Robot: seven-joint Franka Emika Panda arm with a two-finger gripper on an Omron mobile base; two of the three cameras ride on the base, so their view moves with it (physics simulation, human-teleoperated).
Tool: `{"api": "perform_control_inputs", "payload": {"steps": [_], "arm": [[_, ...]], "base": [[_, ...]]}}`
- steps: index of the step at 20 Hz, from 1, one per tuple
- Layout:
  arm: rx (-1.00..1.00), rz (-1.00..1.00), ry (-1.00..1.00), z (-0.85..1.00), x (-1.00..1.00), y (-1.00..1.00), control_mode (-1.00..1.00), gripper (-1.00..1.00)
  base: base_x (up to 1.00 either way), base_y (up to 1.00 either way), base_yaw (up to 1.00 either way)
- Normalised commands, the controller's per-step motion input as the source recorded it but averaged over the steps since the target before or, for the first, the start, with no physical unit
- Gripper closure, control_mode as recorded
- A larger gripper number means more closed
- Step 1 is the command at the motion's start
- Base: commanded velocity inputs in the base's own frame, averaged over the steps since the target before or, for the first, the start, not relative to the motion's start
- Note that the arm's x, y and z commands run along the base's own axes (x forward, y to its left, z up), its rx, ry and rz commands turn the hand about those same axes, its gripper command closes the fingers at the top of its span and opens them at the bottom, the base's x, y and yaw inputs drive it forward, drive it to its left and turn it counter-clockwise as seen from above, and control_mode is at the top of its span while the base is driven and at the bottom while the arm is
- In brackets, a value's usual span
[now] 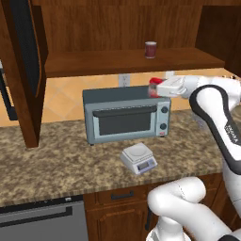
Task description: Pick the jam and place it on the digital scale for weighing, and close the cabinet.
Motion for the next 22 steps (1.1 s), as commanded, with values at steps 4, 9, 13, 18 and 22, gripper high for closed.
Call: {"api": "perform_control_inputs", "payload": {"steps": [4,9,13,18,22], "arm": [[-0.01,0.47,-0.14,-0.43,-0.72,-0.34,-1.00,1.00],[-0.02,0.25,-0.03,-0.64,-0.12,-0.20,-1.00,1.00],[0.00,0.13,0.05,-0.72,0.00,0.00,-1.00,1.00],[0.00,0.05,0.03,-0.75,0.08,-0.02,-1.00,1.00],[0.00,0.00,0.00,-0.79,0.19,0.00,-1.00,1.00]], "base": [[0.00,0.00,0.00],[0.00,0.00,0.00],[0.00,0.00,0.00],[0.00,0.00,0.00],[0.00,0.00,0.00]]}}
